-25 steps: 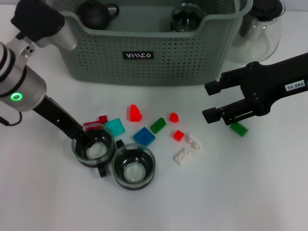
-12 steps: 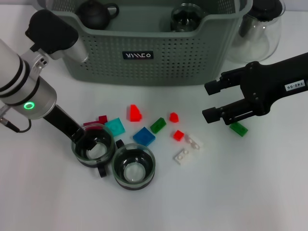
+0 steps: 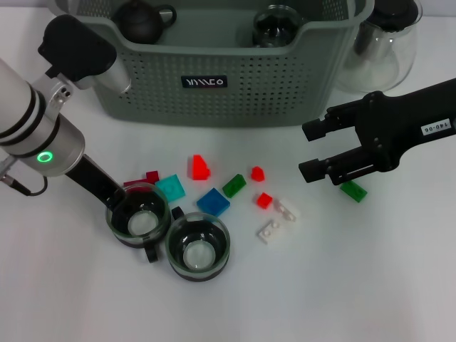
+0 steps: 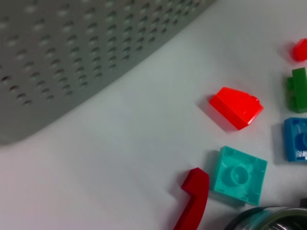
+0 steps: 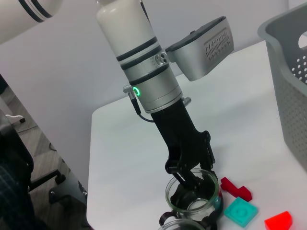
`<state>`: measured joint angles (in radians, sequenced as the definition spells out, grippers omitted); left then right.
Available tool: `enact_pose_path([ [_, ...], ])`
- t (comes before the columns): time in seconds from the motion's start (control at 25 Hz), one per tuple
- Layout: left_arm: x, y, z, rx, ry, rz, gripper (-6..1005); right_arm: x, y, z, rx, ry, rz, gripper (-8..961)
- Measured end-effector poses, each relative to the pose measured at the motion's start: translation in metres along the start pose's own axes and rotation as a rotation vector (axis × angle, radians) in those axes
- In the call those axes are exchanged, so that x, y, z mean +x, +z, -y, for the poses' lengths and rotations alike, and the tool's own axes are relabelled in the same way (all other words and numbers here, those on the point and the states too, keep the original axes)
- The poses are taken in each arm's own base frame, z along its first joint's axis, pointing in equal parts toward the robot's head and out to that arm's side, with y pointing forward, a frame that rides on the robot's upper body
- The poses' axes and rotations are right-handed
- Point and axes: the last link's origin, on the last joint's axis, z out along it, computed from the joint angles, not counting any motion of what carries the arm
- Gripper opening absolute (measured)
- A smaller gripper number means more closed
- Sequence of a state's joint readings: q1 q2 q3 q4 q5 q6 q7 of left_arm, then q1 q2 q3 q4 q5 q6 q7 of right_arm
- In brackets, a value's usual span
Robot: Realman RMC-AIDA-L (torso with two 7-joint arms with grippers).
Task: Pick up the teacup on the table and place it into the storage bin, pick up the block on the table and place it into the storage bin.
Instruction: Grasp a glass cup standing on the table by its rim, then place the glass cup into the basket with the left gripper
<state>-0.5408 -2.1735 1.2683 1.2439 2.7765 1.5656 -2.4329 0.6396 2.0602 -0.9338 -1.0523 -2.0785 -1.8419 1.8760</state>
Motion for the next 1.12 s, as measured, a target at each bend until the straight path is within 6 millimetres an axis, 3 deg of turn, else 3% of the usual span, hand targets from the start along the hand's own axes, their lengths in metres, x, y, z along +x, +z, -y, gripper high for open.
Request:
enact_pose_path([
  [0.32, -0.001, 0.0, 0.003, 0.009, -0.011, -0.008, 184, -0.001, -0.001, 0.0, 0.004, -0.003, 0.005, 826],
  [0.68, -0.005, -0.01, 0.009, 0.031, -0.051, -0.038, 46, 0.001, -0.004, 0.001, 0.015, -0.01, 0.017, 826],
  [0.84, -0.014, -0.038, 0.019, 0.061, -0.116, -0.11, 48, 0.004, -0.008, 0.003, 0.021, -0.002, 0.013, 826],
  [0.96, -0.021, -0.074, 0.025, 0.032, -0.17, -0.249, 48, 0.011, -0.012, 0.006, 0.027, 0.018, -0.008, 826],
  [1.12, -0.012, -0.116, 0.013, -0.108, -0.127, -0.482, 47, 0.024, -0.014, 0.013, 0.051, 0.054, -0.077, 826],
])
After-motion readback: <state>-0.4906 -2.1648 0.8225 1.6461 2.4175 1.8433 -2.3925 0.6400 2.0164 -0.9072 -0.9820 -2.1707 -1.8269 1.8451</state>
